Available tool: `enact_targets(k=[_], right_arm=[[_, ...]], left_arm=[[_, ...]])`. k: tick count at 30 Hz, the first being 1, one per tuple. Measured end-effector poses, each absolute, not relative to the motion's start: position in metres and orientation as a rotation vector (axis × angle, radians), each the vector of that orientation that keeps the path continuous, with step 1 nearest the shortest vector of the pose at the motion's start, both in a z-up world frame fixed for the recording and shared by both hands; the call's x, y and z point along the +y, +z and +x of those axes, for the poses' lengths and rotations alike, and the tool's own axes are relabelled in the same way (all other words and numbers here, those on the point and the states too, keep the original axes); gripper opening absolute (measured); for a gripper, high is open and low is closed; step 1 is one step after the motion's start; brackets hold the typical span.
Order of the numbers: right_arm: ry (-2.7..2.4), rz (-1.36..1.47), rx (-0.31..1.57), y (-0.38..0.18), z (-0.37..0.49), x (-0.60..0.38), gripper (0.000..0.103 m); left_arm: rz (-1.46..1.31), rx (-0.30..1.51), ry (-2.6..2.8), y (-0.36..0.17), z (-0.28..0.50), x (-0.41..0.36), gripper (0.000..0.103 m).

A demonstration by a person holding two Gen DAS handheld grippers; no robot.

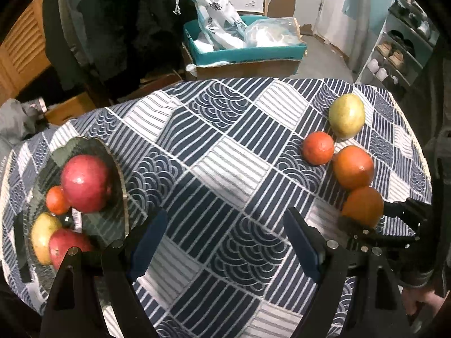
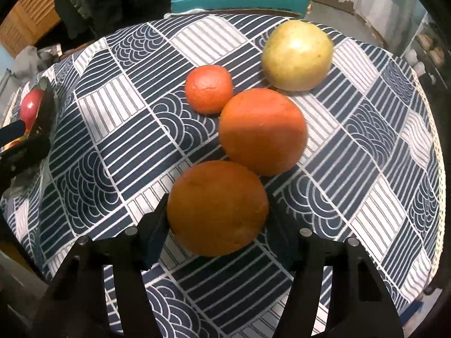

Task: Organize fruits
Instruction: 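Grasp a large orange with the right tool while the left tool grasps another orange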

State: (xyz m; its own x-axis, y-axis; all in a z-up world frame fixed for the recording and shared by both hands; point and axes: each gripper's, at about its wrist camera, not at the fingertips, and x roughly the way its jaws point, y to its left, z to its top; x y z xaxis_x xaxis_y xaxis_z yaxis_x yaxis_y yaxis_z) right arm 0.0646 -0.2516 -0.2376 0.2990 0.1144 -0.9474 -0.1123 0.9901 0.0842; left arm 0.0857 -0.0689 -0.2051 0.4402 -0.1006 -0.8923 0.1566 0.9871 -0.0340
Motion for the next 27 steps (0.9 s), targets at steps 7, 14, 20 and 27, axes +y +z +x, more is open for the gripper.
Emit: enact_targets(k=[7, 14, 20, 27], right_arm=[[0.089, 0.030, 1.190, -0.212, 0.056, -0.277, 0.063], [0.022, 0.047, 1.120, -0.190, 0.059, -0.304, 0.063], [-0.031, 0.052, 1.069, -0.184, 0.070, -0.321, 0.063], [-0.058, 0.086, 1.066, -0.192, 0.080, -0.340, 0.063]], left_arm=[[0.046, 1.106, -0.196, -0.206, 0.101, -0.092, 0.086], [0.047, 1.100, -0.244, -0.204, 0.118, -0.123, 0.086], [0.053, 1.115, -0.270, -0.214, 0.133, -0.149, 0.086], [0.011, 1.153, -0.285, -0.227, 0.148, -0.164, 0.086]])
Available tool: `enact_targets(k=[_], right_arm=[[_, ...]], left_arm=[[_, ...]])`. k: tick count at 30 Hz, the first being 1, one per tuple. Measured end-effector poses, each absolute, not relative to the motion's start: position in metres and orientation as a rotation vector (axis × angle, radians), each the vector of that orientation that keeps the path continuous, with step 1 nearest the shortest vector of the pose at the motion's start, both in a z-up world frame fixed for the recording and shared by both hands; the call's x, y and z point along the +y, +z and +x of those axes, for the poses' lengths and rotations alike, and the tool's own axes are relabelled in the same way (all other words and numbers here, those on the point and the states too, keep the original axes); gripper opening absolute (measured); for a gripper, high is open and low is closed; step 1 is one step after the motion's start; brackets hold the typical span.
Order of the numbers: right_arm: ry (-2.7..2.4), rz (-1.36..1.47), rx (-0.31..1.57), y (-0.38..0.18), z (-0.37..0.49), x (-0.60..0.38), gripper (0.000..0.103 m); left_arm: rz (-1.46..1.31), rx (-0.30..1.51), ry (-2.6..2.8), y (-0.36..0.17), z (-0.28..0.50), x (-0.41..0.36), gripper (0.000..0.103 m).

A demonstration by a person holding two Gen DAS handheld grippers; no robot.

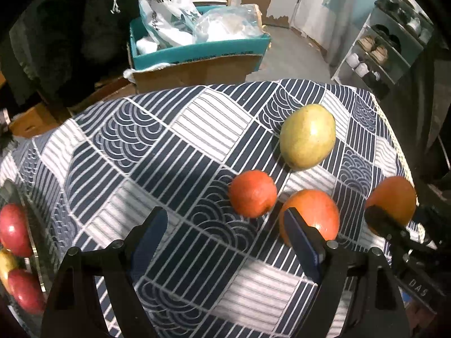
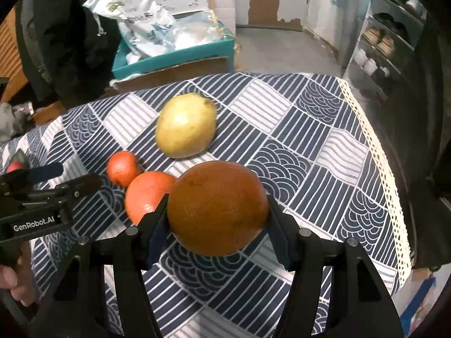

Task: Organize fruits
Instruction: 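Grasp a large orange with the right tool while the left tool grasps another orange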

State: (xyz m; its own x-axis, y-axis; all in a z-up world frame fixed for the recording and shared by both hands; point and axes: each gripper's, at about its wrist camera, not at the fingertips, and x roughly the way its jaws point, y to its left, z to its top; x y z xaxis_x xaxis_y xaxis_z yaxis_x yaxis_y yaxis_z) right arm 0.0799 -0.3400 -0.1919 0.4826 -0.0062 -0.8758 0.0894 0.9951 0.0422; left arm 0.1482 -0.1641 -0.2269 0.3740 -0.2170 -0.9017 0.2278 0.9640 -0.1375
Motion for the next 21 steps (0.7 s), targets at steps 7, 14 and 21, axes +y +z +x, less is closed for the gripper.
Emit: enact_targets(k=[7, 14, 21], right_arm=[[-0.066, 0.117, 1.076, -0.199, 0.082, -0.349, 0.063], [-0.077, 0.132, 1.079, -0.201, 0.086, -0.354, 0.063], [-0.079, 0.139, 1.081, -0.203, 0.086, -0.357, 0.063]], left_arm=[[-0.035, 1.183, -0.288, -0.239, 0.165, -0.173, 0.086], [-0.049, 1.225, -0.295, -0.253, 0.175, -0.180, 0.078], [-0.101, 1.270, -0.348, -0.264, 0.177, -0.180, 0.053]])
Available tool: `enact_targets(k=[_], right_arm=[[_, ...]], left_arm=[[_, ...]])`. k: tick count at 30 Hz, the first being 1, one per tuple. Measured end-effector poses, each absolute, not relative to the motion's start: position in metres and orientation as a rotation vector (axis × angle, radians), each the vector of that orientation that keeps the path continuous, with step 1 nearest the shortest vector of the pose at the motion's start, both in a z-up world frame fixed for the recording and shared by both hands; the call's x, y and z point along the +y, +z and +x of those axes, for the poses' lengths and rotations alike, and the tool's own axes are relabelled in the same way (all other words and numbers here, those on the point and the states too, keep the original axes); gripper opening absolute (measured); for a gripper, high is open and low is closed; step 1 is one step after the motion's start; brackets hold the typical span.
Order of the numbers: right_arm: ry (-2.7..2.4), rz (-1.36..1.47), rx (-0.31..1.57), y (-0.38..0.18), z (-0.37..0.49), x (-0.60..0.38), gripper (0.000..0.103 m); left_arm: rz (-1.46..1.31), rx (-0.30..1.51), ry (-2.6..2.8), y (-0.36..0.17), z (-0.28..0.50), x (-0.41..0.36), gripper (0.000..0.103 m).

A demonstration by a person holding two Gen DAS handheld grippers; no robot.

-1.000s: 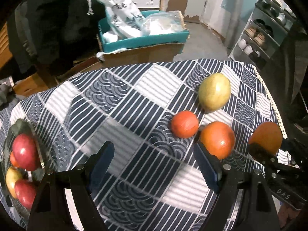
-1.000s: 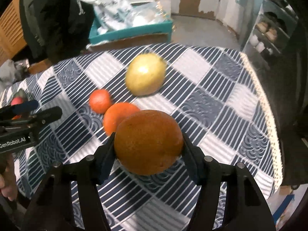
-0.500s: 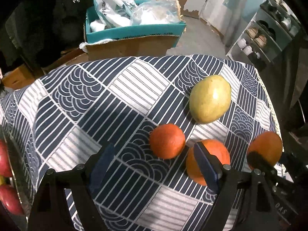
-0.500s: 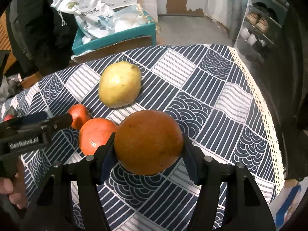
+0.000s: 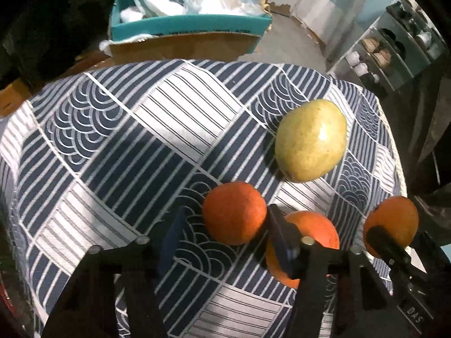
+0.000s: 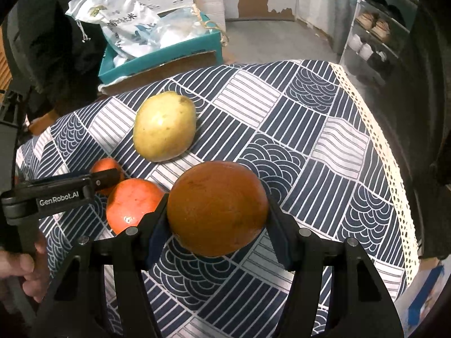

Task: Organize fruits
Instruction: 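Grasp a large orange with the right tool while the left tool grasps another orange, then carry both oranges in the left and right tools over the glass plate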

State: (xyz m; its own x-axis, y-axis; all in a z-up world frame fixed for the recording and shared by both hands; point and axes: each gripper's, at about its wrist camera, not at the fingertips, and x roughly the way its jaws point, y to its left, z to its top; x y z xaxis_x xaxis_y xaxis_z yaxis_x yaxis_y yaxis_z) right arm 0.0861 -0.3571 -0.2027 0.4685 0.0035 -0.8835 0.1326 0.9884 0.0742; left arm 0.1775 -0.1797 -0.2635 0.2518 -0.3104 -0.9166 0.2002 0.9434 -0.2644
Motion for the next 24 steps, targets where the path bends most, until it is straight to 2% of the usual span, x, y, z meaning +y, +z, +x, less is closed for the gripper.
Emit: enact_targets(k=[2, 11, 24], right_arm=[[-0.079, 0.141, 1.083, -0.203, 0.086, -0.358, 0.063], [-0.076, 0.137, 1.072, -0.199, 0.086, -0.355, 0.063], [-0.087, 0.082, 1.005, -0.169, 0.082, -0.345, 0.063]], left_arm=[[-0.108, 1.278, -0.382, -0.265, 0.176, -0.183, 0.047], [-0.056, 1.236, -0.383, -0.257, 0.169, -0.184, 0.045], [0.032, 1.063, -0.343, -0.197, 0.147, -0.175, 0.045]])
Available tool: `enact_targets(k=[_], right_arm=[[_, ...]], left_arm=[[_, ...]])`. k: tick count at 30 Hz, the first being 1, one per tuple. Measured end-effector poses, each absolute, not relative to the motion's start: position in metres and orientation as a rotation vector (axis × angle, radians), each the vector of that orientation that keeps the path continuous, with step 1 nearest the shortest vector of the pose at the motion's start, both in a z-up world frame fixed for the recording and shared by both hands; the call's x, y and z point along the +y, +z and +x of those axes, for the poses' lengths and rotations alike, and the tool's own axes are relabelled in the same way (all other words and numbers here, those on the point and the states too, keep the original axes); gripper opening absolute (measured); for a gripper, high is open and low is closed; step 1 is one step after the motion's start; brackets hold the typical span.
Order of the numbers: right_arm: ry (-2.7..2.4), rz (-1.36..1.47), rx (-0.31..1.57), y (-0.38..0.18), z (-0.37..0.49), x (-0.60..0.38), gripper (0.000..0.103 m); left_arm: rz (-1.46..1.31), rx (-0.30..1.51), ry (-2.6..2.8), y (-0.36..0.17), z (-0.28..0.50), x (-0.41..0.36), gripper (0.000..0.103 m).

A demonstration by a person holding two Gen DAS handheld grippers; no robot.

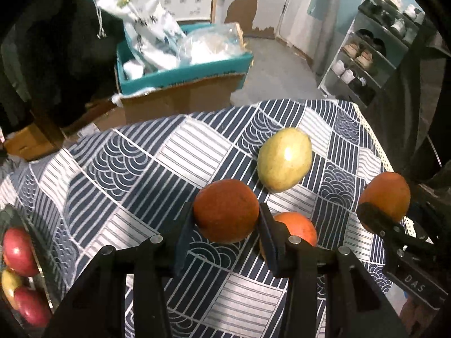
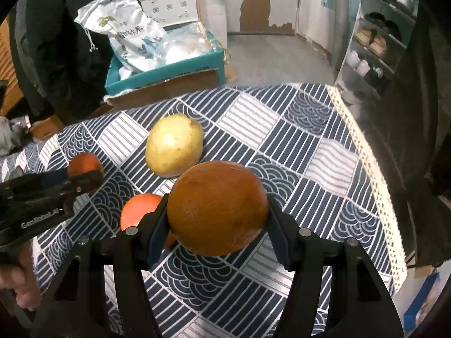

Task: Organize fruits
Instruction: 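Carry both oranges in the left and right tools over the glass plate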

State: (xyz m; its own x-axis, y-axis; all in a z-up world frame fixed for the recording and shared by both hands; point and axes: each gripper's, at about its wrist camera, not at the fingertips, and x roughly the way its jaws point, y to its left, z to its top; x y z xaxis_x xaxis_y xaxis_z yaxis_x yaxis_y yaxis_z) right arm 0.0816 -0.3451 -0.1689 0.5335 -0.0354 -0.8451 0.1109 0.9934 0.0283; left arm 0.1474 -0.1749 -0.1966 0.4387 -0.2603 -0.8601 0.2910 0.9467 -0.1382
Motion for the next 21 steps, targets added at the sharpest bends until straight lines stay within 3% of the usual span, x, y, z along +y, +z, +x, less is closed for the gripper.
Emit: enact_targets(k=[21], right_arm=[[-0.069, -0.009, 0.872, -0.106, 0.064, -0.315, 0.063]], left_arm=[[0.023, 0.888, -0.339, -0.113, 0.097, -0.145, 0.045]])
